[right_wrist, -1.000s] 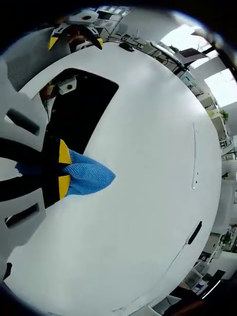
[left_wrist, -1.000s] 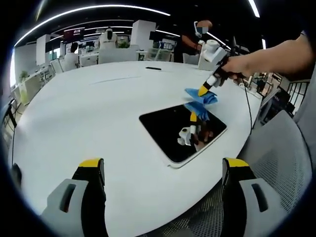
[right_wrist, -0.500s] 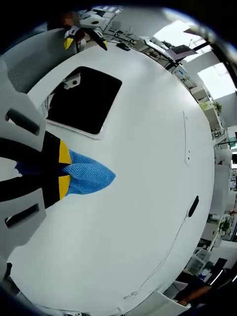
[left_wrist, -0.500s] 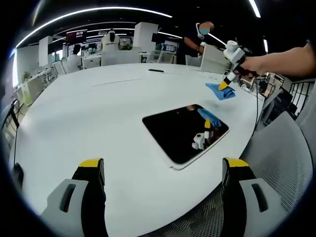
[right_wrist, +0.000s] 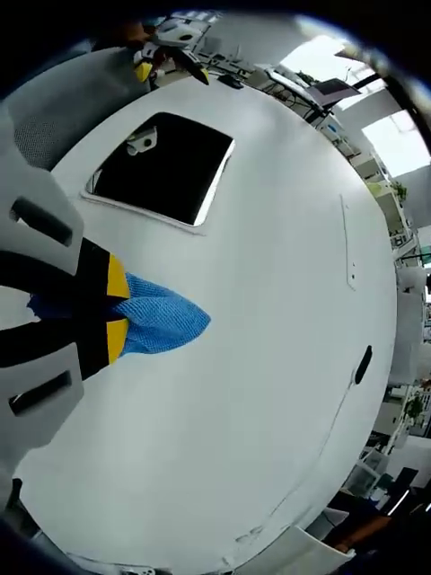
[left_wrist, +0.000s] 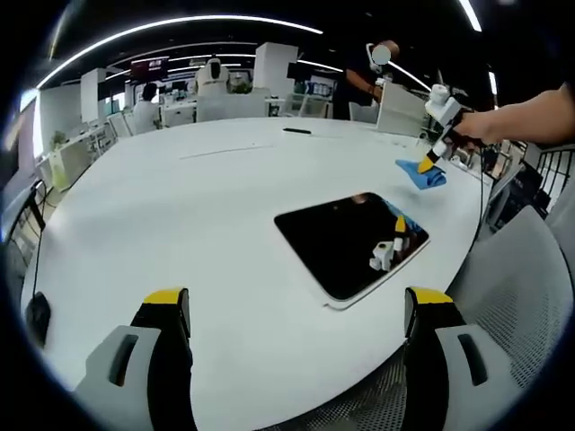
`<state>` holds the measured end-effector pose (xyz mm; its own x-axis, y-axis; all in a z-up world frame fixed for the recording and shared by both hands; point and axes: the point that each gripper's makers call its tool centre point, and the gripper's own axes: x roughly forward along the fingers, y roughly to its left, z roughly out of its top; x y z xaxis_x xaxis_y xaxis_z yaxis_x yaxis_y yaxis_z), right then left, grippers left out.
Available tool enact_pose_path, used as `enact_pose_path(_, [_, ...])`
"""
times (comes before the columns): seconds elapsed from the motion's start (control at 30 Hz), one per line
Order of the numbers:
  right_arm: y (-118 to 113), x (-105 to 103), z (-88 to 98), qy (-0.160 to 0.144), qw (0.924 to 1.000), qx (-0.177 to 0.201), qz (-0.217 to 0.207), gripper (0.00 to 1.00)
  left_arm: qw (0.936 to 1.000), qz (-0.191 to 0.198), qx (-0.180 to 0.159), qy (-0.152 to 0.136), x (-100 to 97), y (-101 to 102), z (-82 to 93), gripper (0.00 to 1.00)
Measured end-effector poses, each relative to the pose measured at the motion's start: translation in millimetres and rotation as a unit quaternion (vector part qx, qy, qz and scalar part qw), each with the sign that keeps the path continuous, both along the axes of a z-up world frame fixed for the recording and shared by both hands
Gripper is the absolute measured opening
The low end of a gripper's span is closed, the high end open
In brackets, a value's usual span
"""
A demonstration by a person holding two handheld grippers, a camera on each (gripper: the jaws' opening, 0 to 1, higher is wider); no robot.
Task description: Wipe the mirror surface with the cleaning cloth until all visible marks leave the cleaned area.
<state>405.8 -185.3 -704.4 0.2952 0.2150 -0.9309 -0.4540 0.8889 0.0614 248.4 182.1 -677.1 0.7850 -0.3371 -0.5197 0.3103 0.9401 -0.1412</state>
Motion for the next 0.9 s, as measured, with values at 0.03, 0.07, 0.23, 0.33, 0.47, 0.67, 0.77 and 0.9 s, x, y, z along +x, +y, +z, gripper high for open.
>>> enact_pose_path(0.03, [-1, -2, -5.0, 0.003, 1.0000, -0.001, -0.002, 0.01, 0.9999, 0.006, -0.008, 0.000, 0.5, 1, 1.1, 0.99])
enact_pose_path(0.07, [-1, -4, -9.8, 0.006, 1.0000, -0.002, -0.005, 0.01, 0.9999, 0.010, -0.011, -0.001, 0.8, 1, 1.7, 0.99])
enact_pose_path(0.23, [-6, -24, -45.2, 0.031, 0.9992, -0.023, -0.008, 0.01, 1.0000, 0.006, -0.002, 0.002, 0.1, 1, 0.2, 0.99])
enact_pose_path(0.33, [-4, -22, -42.5, 0.020, 0.9995, -0.025, 0.008, 0.00, 0.9999, 0.005, -0.010, 0.012, -1.2, 0, -2.6, 0.99])
enact_pose_path(0.47, [-6, -24, -43.8, 0.024, 0.9993, -0.028, -0.002, 0.00, 0.9999, -0.001, -0.008, 0.013, -1.8, -2, -2.9, 0.99])
enact_pose_path(0.67, [-8, -23, -44.5, -0.007, 0.9998, -0.014, 0.007, 0.01, 0.9998, -0.010, -0.007, 0.016, -2.9, -4, -5.2, 0.99])
enact_pose_path(0.77, [-6, -24, -41.4, -0.012, 0.9998, -0.001, 0.014, 0.03, 0.9998, -0.010, -0.006, 0.015, -3.2, -4, -4.4, 0.99])
enact_pose_path(0.9, [3, -7, -14.5, -0.093, 0.9939, 0.047, 0.037, 0.39, 0.9999, 0.000, -0.005, 0.011, -2.5, 0, -1.8, 0.99])
